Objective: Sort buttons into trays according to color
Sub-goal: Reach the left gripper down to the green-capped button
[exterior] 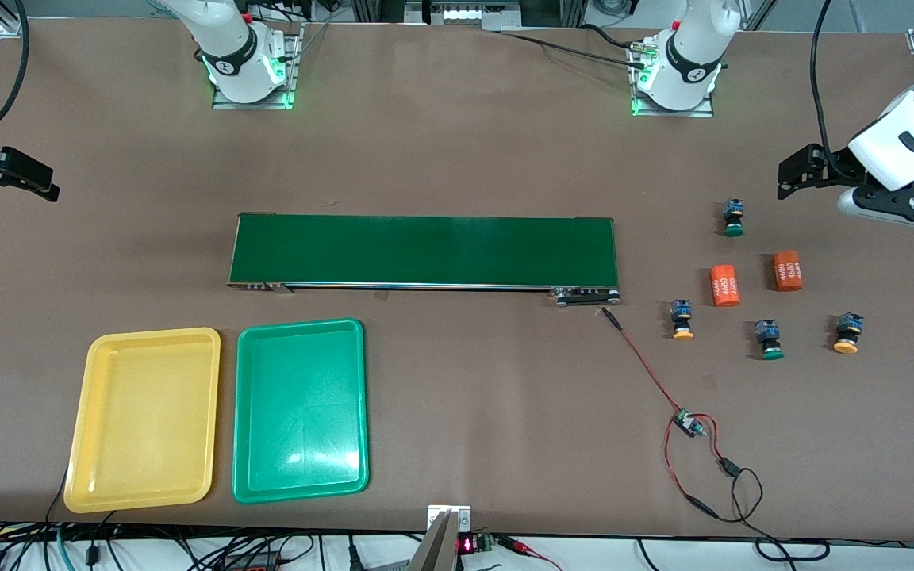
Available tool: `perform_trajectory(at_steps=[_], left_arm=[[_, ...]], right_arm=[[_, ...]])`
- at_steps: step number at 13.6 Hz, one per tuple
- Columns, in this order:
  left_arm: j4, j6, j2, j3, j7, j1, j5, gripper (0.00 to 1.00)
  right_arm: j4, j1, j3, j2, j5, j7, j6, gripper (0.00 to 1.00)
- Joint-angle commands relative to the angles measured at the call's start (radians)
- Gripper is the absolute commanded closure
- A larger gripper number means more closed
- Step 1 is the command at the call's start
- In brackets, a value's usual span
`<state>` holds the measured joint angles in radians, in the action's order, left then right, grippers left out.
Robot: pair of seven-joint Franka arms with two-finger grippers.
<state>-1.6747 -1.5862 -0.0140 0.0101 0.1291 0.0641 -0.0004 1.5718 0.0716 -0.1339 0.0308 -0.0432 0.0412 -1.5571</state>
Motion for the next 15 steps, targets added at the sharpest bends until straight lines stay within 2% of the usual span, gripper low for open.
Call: perform_trajectory(at_steps=[1, 12, 15], left_arm=[[0.036, 0.023, 0.016, -0.001, 0.01, 0.003, 0.016, 0.0], [0.033, 0.032, 0.028, -0.001, 0.006, 0.002, 0.025, 0.0], [0.076, 0.035, 0.084, -0.002, 0.004, 0.003, 0.025, 0.0]], right_arm=[[0.027, -0.006, 0.004, -0.025, 0.006, 0.003, -0.014, 0.0], [0.028, -0.006, 0.002, -0.025, 0.011, 0.003, -0.017, 0.0], [0.028, -0.006, 0.002, -0.025, 0.011, 0.003, -0.018, 0.0]])
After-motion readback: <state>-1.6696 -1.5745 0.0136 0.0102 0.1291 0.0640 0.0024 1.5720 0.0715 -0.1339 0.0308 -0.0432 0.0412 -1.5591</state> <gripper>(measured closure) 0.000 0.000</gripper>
